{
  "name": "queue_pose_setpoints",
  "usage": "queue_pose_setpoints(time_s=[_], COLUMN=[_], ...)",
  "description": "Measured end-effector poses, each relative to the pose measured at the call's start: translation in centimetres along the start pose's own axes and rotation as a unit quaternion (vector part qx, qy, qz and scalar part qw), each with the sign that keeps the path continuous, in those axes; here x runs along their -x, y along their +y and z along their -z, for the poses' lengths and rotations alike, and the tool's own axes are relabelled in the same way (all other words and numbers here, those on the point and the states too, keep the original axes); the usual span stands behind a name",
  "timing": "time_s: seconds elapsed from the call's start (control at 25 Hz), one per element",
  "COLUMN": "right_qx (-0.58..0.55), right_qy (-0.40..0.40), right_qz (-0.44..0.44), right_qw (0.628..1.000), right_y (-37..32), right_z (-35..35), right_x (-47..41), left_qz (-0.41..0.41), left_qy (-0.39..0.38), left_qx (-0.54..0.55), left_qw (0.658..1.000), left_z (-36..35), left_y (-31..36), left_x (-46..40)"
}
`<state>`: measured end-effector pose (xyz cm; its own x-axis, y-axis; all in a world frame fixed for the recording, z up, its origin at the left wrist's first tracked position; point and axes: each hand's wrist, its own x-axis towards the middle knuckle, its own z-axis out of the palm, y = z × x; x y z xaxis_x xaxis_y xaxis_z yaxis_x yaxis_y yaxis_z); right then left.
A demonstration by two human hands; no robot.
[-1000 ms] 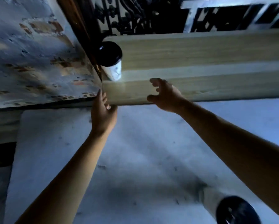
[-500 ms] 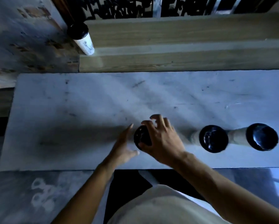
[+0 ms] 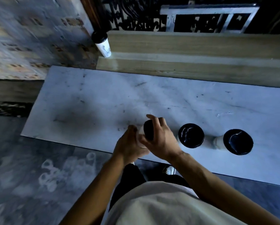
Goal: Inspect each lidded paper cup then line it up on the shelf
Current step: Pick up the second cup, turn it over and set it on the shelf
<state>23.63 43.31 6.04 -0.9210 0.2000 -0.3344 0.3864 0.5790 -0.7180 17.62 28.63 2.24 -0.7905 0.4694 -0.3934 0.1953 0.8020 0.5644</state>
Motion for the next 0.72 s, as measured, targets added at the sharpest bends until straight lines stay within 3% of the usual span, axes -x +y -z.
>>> queue_pose_setpoints(time_s=[0.08,0.2,0.48,0.72], right_qx=[-0.055,-0.119,-0.175,-0.186], right_qy=[0.019,0.025,0.05,0.085], right_qz=[0.006,0.021,0.027,0.016], right_qw=[0.998,0.992,0.983,0.979], right_y=[0.1,-0.2,-0.8,-2.0], right_z=[1.0,2.0,2.5,2.7], right_x=[0.5,1.5,2.8,2.9], left_qz=[0.008,-0.067,-0.209,-0.21], left_qy=[-0.001,0.037,0.076,0.064], left_qx=[-0.015,-0.077,-0.096,-0.073], left_qw=[1.0,0.994,0.97,0.973], left_z=[1.6,3.3,5.0,5.8], left_y=[1.7,2.4,2.1,2.5], left_x=[1.1,2.5,2.3,1.8])
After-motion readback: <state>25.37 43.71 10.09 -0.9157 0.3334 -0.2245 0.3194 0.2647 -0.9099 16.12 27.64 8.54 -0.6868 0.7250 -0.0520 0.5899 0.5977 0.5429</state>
